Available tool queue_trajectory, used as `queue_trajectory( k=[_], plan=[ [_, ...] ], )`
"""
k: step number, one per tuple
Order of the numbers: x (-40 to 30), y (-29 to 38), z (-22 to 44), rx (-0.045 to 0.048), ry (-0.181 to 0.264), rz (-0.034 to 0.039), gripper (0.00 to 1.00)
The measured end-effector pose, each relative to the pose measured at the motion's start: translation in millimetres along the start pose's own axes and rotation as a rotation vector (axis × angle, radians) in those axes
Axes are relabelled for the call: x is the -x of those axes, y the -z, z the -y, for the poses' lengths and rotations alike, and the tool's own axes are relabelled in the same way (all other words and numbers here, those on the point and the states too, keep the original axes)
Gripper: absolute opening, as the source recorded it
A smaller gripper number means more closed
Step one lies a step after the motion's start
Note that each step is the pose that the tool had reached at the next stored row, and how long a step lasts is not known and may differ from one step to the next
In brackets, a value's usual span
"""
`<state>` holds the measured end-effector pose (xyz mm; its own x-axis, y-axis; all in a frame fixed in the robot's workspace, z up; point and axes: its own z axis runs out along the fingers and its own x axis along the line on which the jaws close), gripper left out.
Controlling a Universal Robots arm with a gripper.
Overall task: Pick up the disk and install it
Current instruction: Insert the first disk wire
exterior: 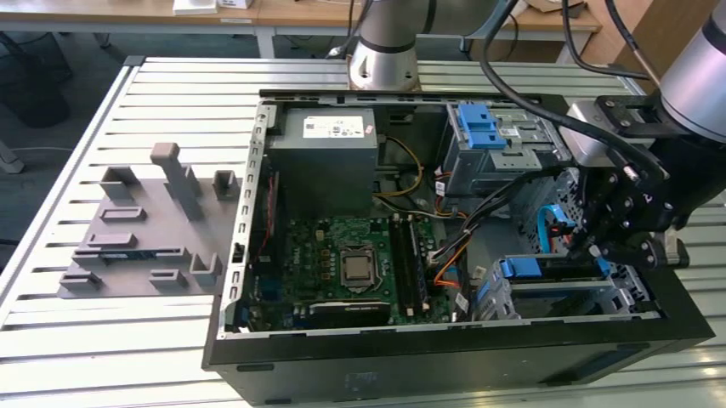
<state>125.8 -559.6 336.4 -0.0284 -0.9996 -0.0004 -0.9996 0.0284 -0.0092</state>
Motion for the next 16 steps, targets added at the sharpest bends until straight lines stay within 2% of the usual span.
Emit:
queue_trajectory(
  k=[16],
  plan=[
    [-0.3, -3.4, 0.3, 0.0001, 0.0, -0.0001, 0.16]
  ],
)
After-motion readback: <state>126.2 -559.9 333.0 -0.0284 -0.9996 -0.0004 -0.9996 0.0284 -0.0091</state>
